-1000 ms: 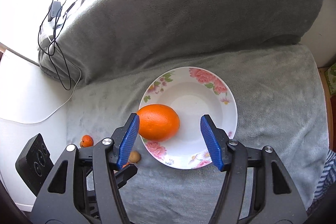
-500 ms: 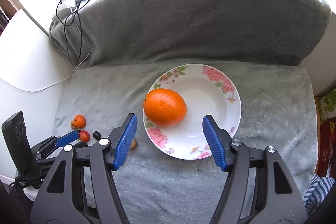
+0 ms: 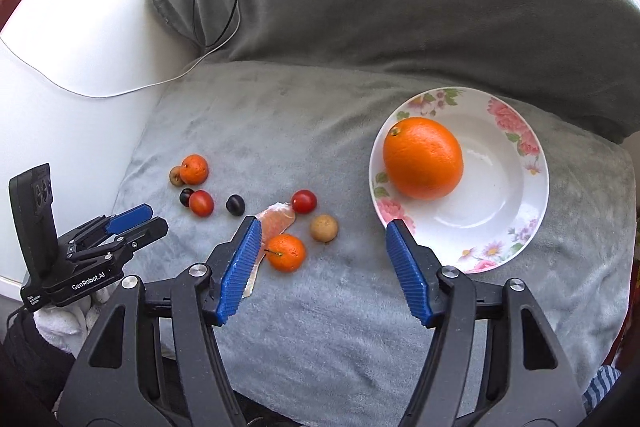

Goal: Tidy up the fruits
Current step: 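Move the right tool toward the small mandarin beside the grapefruit segment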

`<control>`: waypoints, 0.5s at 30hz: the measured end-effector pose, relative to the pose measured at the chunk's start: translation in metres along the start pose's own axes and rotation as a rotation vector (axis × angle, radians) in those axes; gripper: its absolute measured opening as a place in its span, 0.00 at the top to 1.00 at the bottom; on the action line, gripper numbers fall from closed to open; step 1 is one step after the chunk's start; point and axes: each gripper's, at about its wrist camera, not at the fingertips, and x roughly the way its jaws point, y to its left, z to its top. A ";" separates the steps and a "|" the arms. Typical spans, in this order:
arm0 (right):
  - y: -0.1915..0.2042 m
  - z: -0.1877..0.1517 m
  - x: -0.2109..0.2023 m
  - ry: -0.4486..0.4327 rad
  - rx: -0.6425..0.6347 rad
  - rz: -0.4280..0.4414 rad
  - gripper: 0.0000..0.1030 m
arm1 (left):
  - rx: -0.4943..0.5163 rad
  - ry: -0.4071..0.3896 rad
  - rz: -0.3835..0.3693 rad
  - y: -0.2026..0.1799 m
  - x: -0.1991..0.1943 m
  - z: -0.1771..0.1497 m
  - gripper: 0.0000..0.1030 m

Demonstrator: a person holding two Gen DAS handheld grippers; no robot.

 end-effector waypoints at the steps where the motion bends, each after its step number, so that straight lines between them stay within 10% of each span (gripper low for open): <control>1: 0.003 -0.001 0.004 0.012 0.000 0.007 0.34 | -0.008 -0.002 0.002 0.004 -0.001 -0.002 0.49; 15: 0.033 -0.014 0.037 0.089 -0.069 -0.004 0.35 | -0.049 -0.021 0.058 0.053 0.003 0.006 0.55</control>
